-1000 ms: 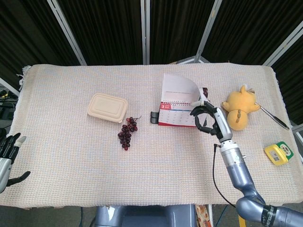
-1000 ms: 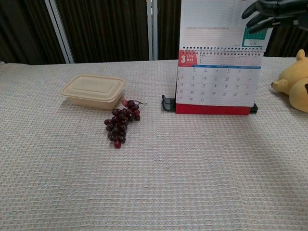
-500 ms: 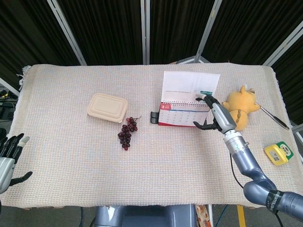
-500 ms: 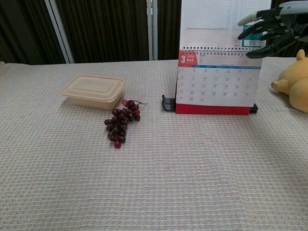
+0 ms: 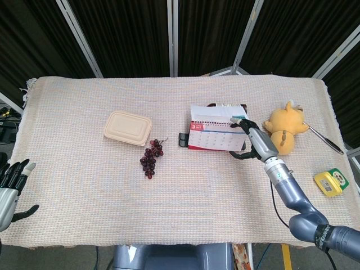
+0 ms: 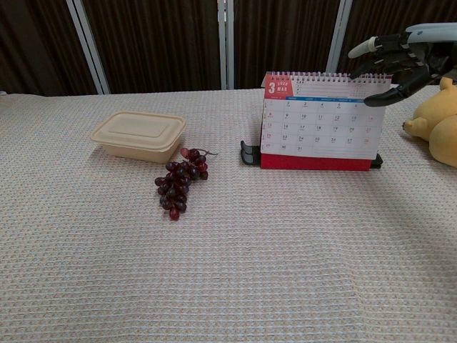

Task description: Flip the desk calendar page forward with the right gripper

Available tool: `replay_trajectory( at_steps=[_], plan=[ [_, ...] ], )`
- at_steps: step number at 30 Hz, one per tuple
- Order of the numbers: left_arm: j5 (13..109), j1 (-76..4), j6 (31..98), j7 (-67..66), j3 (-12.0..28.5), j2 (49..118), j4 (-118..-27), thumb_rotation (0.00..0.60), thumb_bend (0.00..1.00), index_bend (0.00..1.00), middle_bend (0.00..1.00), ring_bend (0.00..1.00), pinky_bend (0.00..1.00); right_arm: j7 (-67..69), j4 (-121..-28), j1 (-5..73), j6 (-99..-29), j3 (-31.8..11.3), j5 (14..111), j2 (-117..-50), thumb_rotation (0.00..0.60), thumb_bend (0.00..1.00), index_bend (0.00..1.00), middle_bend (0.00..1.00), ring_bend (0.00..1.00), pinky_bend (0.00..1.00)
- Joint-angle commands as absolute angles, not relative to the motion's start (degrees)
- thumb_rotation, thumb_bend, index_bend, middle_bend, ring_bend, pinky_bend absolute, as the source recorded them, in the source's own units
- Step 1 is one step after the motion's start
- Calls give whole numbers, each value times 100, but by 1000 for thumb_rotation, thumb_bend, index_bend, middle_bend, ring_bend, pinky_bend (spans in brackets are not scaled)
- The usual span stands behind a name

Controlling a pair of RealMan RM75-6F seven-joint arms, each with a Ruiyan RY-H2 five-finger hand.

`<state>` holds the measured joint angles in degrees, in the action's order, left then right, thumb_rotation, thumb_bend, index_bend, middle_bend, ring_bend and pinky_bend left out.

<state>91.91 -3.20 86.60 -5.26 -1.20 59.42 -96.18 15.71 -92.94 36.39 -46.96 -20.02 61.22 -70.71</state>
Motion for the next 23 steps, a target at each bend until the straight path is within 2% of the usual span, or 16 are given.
replay_trajectory(
  at_steps=[1, 5, 9, 13, 16, 17, 19, 23],
  plan=[
    [9182, -325, 8657, -515, -112, 5953, -9598, 600, 120, 0, 0, 0, 0, 1812, -9383, 3533, -5200, -2152, 6473, -7126, 600, 178, 132, 169, 7, 0],
    [9176, -330, 8645, -519, -113, 5962, -9581, 600, 121, 0, 0, 0, 0, 2078, -9513, 3383, -5711, -2246, 6902, -7101, 600, 178, 121, 156, 4, 0],
    [9164, -329, 8647, -502, -108, 5974, -9561, 600, 122, 0, 0, 0, 0, 2261, -9730, 3115, -6170, -2104, 7460, -6919, 600, 183, 67, 94, 0, 0],
    [9148, -320, 8662, -470, -102, 5991, -9524, 600, 122, 0, 0, 0, 0, 2067, -9771, 2567, -6764, -1525, 8210, -6616, 600, 185, 3, 24, 0, 0],
    [9150, -315, 8664, -487, -108, 6029, -9484, 600, 122, 0, 0, 0, 0, 1747, -9444, 2057, -7360, -992, 8717, -6552, 600, 185, 0, 1, 0, 0],
    [9151, -320, 8668, -503, -99, 6072, -9456, 600, 122, 0, 0, 0, 0, 1234, -9049, 1670, -7662, -624, 8862, -6505, 600, 185, 0, 0, 0, 0],
    [9143, -328, 8658, -535, -92, 6136, -9406, 600, 122, 0, 0, 0, 0, 955, -8700, 1352, -8119, -392, 9091, -6619, 600, 185, 0, 0, 0, 0],
    [9114, -343, 8607, -653, -93, 6237, -9334, 600, 122, 0, 0, 0, 0, 676, -8278, 964, -8563, -136, 9234, -6763, 600, 186, 0, 0, 0, 0]
  ],
)
